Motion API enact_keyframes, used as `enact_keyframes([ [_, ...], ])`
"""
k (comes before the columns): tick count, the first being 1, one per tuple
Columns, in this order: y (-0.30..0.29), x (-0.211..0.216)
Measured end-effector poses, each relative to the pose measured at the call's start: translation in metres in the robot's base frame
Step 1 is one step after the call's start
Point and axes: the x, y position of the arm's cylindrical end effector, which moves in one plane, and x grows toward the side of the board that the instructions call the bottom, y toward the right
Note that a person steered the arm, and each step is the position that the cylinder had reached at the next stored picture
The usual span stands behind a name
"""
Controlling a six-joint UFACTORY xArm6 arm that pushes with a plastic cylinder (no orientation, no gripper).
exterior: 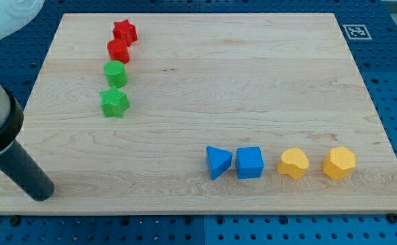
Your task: Move the arm to the left of the green blocks
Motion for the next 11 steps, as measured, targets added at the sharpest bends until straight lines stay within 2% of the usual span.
enact_keyframes([
  [2,0.015,-0.003],
  [4,0.033,-0.041],
  [6,0.033,-0.056],
  [7,0.017,-0.093],
  [8,0.015,-0.106],
  [11,-0.011,-0.117],
])
